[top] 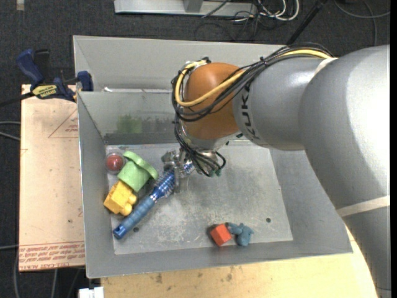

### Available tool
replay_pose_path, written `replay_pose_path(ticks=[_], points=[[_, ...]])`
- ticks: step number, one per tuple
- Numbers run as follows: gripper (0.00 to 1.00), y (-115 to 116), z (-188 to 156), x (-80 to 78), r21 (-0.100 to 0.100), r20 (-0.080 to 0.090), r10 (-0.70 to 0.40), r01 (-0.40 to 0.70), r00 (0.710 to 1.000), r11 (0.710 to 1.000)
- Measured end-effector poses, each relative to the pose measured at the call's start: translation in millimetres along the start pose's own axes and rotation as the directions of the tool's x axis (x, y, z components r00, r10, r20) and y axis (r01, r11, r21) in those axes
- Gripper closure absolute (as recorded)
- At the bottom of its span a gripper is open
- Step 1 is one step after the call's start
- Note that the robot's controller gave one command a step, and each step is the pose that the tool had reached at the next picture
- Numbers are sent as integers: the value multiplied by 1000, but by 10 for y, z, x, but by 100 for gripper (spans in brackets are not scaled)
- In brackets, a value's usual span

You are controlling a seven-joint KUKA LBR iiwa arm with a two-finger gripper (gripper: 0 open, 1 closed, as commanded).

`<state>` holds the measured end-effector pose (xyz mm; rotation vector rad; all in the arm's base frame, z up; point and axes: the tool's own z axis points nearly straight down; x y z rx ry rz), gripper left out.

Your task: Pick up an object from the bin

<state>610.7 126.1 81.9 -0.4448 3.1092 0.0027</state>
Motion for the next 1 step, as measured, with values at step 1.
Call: replay_pose_path(ticks=[1], points=[[100, 28, -1657, 23, 2, 10, 12, -12, 1000, 1000]])
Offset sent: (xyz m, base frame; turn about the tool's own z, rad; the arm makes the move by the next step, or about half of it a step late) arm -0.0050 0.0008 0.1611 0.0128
